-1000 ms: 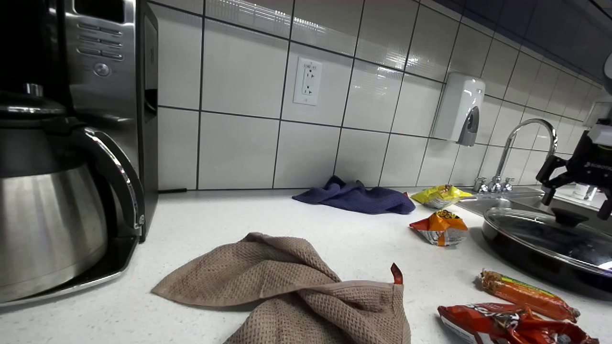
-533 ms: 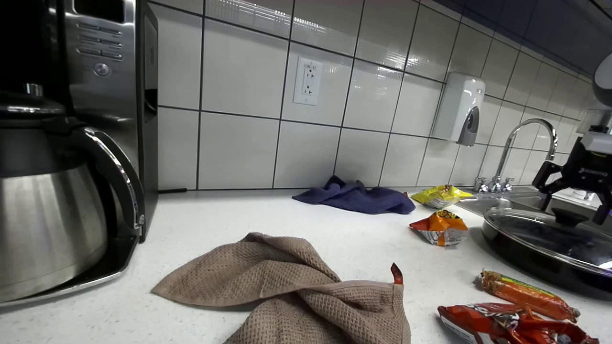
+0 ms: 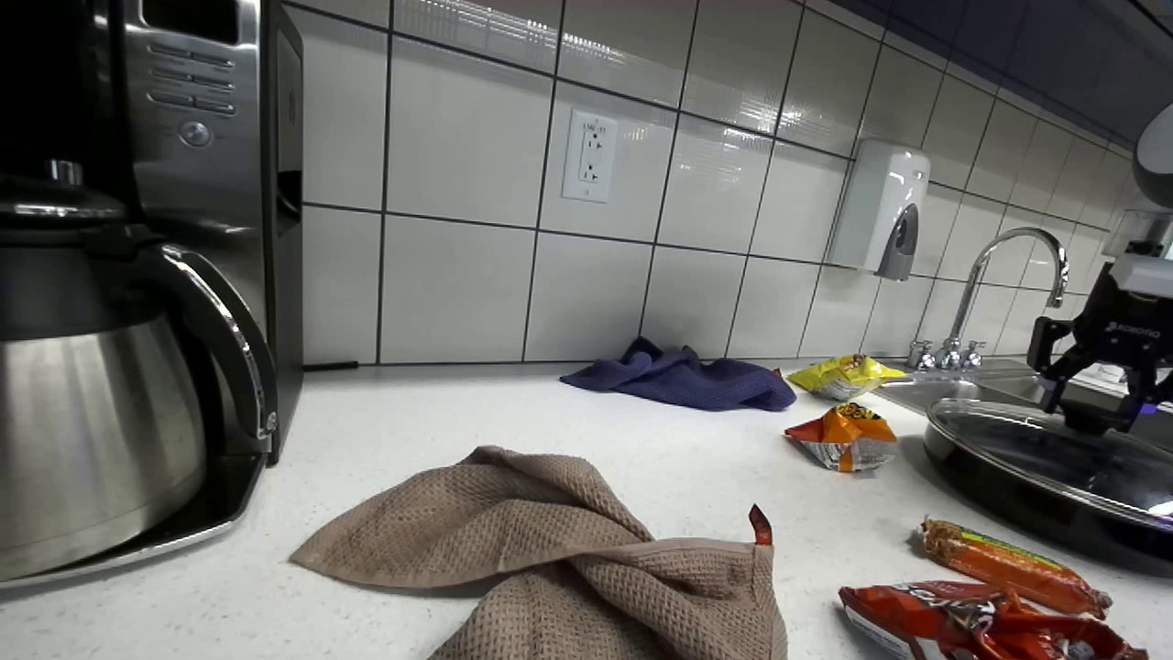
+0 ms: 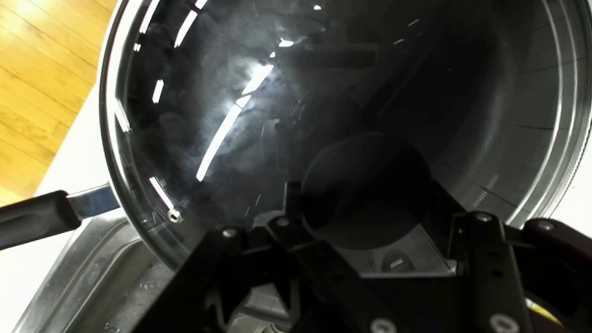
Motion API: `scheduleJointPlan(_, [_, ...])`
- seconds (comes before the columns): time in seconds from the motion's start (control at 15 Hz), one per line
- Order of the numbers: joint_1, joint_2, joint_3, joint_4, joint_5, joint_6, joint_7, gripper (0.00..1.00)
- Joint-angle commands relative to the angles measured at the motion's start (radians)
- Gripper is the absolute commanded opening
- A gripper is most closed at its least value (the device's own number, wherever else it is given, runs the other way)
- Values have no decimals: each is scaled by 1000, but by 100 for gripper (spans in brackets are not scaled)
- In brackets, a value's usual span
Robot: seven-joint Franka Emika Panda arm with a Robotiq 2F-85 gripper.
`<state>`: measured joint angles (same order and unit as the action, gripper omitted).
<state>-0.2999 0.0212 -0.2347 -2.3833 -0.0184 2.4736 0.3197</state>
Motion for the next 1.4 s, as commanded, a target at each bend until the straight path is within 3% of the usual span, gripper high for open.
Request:
scheduleJointPlan(0.0, [10,-3,-16,17,29,-17,-37,39])
scheduleJointPlan(0.53, [11,-102,-15,38,15,-153,-118,39])
scheduleJointPlan(1.33, [73,-67,20,121,12,-244,-152,39])
